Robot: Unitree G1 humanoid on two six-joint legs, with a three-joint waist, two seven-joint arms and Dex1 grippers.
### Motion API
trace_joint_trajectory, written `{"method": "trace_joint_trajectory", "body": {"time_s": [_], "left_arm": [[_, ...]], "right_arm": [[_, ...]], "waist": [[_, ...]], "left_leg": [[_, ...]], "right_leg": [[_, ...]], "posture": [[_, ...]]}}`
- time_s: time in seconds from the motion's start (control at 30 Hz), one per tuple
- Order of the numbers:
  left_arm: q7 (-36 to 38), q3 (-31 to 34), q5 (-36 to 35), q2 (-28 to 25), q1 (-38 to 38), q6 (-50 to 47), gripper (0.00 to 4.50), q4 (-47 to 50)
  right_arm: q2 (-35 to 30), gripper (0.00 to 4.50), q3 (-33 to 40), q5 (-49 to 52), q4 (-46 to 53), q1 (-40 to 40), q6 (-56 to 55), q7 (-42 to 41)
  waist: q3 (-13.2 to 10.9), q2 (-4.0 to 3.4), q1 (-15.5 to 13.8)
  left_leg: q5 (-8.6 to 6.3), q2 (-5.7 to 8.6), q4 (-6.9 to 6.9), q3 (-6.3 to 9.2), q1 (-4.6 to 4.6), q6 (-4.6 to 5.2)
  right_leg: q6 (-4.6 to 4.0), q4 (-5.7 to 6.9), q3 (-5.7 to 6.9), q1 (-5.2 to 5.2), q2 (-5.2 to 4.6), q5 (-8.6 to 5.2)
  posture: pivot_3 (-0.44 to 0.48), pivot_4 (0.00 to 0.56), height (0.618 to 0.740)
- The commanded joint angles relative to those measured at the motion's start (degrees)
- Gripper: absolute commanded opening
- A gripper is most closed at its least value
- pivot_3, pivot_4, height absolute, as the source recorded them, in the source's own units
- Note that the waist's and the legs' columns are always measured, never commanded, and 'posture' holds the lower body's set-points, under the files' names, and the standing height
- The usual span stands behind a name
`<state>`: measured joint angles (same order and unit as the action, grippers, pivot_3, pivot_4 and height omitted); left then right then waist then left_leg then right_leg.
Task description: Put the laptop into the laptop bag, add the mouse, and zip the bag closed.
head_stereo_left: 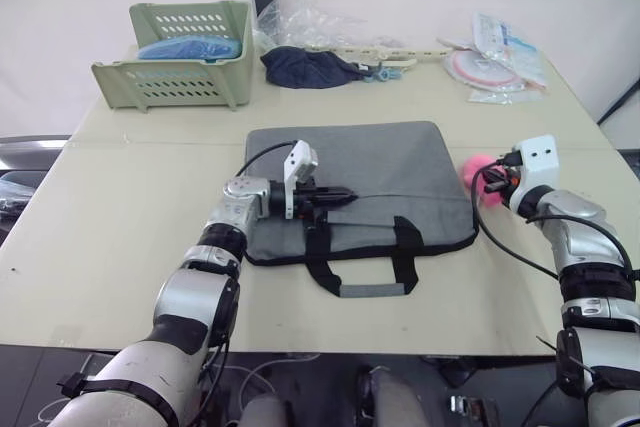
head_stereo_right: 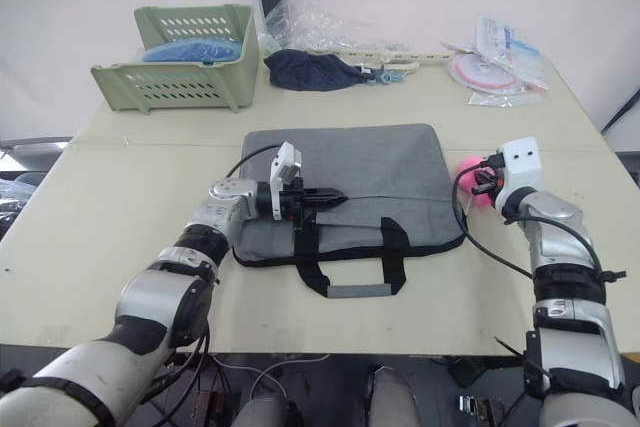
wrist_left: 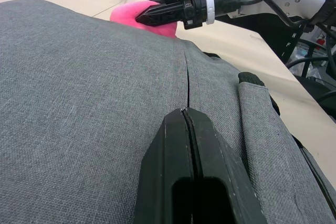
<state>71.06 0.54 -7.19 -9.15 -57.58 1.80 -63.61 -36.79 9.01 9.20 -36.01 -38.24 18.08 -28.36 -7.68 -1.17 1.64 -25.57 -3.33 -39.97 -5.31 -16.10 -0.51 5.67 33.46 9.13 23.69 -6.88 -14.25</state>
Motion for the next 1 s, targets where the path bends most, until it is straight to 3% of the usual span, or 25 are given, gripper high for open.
{"method": "trace_joint_trajectory", "body": {"time_s": [0.03, 0.17, 0.4, 0.5, 0.73, 0.83, 1.0], "left_arm": [[1.07, -3.75, 3.86, 0.59, 4.78, -2.88, 0.0, -4.21], [1.02, -3.72, 3.85, 0.72, 4.61, -2.88, 0.0, -4.17], [-0.53, -2.65, 3.18, -0.35, 4.06, -2.65, 0.0, -3.27], [-0.42, -1.89, 2.22, -1.34, 3.43, -2.97, 0.75, -1.23], [0.26, 1.59, -2.76, -5.03, 2.42, -8.57, 3.9, 10.65], [-1.56, 4.45, -6.36, -9.33, 2.3, -14.41, 3.9, 22.4], [-5.46, 9.49, -13.09, -17.88, 1.6, -27.74, 3.9, 39.77]], "right_arm": [[-0.82, 1.95, 0.49, 0.46, 4.95, 1.35, 0.77, -1.67], [-1.06, 3.64, 1.37, 1.28, 10.88, 4.36, 3.61, -1.79], [-4.14, 3.64, 5.33, 3.9, 24.2, 9.1, 11.01, -1.14], [-5.67, 3.68, 7.23, 5.18, 29.75, 10.72, 14.66, -1.13], [-8.16, 3.68, 10.56, 8.67, 44.38, 13.8, 24.36, -1.06], [-10.61, 3.68, 12.1, 11.13, 50.36, 13.6, 29.04, -2.21], [-15.53, 3.68, 11.8, 15.55, 54.5, 12.3, 33.75, -6.22]], "waist": [[0.0, 0.0, 0.02], [0.0, 0.0, -0.04], [-0.06, -0.11, -0.1], [-0.07, -0.12, -0.05], [-0.45, -0.12, 0.15], [-1.38, -0.1, 0.11], [-1.53, 0.07, -0.13]], "left_leg": [[0.0, -0.01, 0.0, 0.0, 0.0, 0.0], [0.0, -0.02, 0.01, 0.01, 0.0, 0.0], [0.0, -0.02, 0.02, 0.02, -0.02, 0.0], [0.0, -0.02, 0.02, 0.03, -0.02, 0.0], [0.01, -0.04, 0.02, 0.0, -0.09, -0.02], [0.02, -0.04, -0.04, -0.02, -0.25, -0.05], [0.13, -0.02, -0.15, -0.04, -1.08, -0.21]], "right_leg": [[0.0, 0.0, 0.01, 0.0, 0.0, 0.0], [0.0, -0.01, 0.02, 0.0, 0.0, 0.0], [0.0, -0.03, 0.03, 0.01, 0.0, 0.0], [0.0, -0.03, 0.02, 0.02, 0.0, 0.0], [0.0, 0.06, -0.03, 0.17, 0.01, 0.0], [0.0, 0.17, -0.1, 0.37, 0.01, 0.0], [0.01, 0.49, -0.08, 1.71, 0.05, 0.01]], "posture": [[0.0, 0.15, 0.74], [0.0, 0.15, 0.74], [0.0, 0.15, 0.74], [0.0, 0.15, 0.74], [0.0, 0.15, 0.74], [0.0, 0.15, 0.74], [0.0, 0.15, 0.74]]}}
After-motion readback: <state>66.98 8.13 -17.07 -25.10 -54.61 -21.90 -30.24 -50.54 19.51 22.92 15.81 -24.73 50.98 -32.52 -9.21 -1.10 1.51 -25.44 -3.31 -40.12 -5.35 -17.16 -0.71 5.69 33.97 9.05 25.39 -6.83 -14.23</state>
